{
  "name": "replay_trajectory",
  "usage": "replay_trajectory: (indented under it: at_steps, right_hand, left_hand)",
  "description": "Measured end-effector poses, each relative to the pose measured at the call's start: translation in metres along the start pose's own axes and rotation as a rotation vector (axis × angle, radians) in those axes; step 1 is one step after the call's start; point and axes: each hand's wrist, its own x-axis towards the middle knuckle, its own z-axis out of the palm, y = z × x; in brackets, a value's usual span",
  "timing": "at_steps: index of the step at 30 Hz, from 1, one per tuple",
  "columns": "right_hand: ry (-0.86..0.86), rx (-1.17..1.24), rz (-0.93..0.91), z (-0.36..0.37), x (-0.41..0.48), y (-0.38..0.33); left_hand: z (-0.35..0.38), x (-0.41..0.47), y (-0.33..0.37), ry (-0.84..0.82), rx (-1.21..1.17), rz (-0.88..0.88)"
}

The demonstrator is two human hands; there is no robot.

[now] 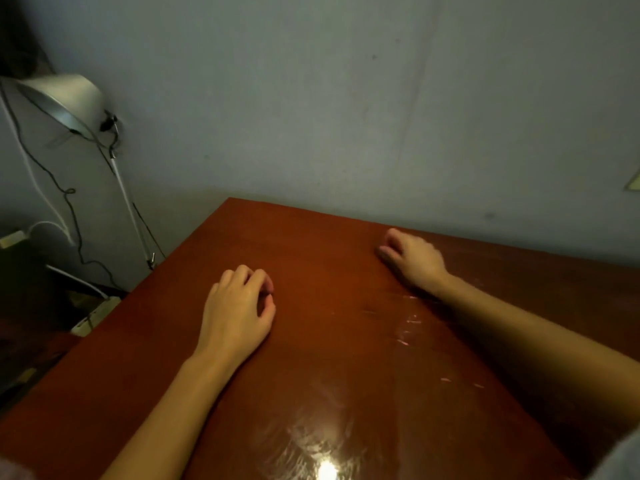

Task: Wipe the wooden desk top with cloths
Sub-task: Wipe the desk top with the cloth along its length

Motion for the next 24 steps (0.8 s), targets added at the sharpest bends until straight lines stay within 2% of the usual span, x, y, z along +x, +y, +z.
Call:
replay_trajectory:
  at_steps: [3, 7, 9, 13, 18, 21, 24]
  right_hand:
    - [0.086, -0.054, 0.232, 0.004, 0.034, 0.032]
    - [0.11, -0.076, 0.333, 0.02, 0.063, 0.003]
    - [0.083, -0.07, 0.264, 0.026, 0.059, -0.024]
    - [-0.005, -0.054, -0.042, 0.028, 0.011, -0.077]
    - [-0.075, -0.01, -0.339, 0.004, -0.065, -0.086]
    - [-0.063, 0.013, -0.393, -0.011, -0.108, -0.069]
    - [-0.052, 0.052, -0.36, -0.021, -0.139, -0.043]
  left_hand:
    - [0.0, 0.001, 0.001, -0.008, -0.004, -0.008]
    - [-0.001, 0.002, 0.003, -0.005, -0.009, -0.012]
    - [-0.001, 0.002, 0.003, 0.001, -0.013, -0.005]
    - [-0.001, 0.002, 0.003, -0.003, 0.005, -0.002]
    - [-0.001, 0.003, 0.003, -0.013, 0.015, -0.005]
    - [-0.001, 0.003, 0.003, -0.019, 0.022, 0.0]
    - [-0.002, 0.002, 0.004, -0.015, 0.025, 0.003]
